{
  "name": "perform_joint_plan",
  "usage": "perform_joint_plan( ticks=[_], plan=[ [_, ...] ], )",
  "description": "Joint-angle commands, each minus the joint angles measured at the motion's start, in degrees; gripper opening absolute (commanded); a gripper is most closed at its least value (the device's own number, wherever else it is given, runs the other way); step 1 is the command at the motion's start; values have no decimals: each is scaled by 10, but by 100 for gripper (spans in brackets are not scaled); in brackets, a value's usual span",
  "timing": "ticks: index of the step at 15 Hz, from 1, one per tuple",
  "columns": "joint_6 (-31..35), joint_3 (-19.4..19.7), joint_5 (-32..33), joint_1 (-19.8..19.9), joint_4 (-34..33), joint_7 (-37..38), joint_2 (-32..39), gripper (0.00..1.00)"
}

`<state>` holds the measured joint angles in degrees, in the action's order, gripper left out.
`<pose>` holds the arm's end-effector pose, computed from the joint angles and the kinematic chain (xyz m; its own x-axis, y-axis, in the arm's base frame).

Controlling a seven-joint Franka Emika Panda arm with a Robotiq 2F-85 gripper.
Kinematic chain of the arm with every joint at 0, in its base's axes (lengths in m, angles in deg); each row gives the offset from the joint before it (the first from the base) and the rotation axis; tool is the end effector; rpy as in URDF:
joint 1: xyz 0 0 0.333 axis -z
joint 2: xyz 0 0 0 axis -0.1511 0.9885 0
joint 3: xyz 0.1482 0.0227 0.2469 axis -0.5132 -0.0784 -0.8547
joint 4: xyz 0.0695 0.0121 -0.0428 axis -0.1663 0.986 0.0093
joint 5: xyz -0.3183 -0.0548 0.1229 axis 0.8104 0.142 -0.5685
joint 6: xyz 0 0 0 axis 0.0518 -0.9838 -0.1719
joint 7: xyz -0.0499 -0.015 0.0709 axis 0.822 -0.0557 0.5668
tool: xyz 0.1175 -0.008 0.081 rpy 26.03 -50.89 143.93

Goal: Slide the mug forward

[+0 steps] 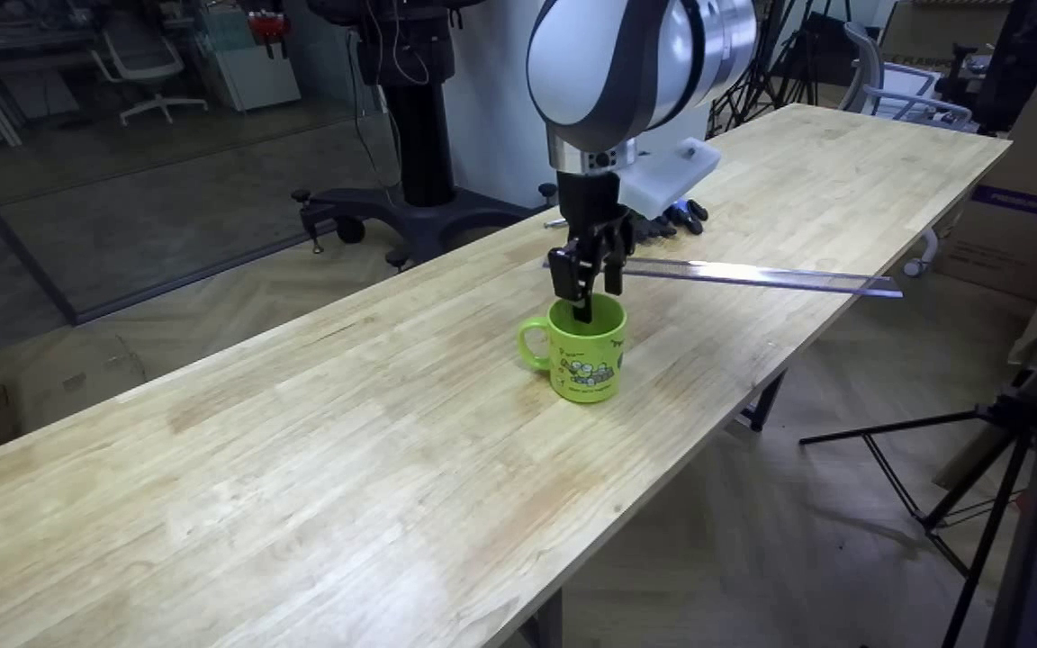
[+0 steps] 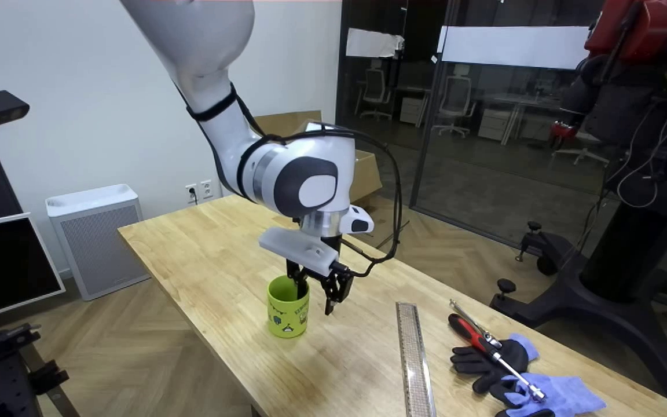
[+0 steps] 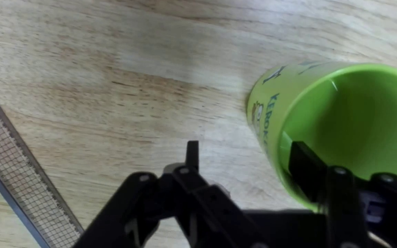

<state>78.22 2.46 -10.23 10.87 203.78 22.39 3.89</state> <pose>0.5402 -0.0347 0.1146 0.9904 0.1202 -0.0683 0.1214 -0.9925 0.0132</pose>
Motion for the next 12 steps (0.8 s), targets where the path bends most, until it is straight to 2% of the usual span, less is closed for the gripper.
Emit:
perform_joint_plan(
  ticks=[1,6,7,9,12],
  plan=[
    [-10,-12,6,5,-29,-2,16,39],
    [-11,-34,-1,6,-29,-17,17,5],
    [-12,-37,-2,4,-25,-18,14,2],
    [-10,-46,-7,6,-15,-23,7,0],
    [-4,-50,-9,5,-6,-17,4,3]
  ],
)
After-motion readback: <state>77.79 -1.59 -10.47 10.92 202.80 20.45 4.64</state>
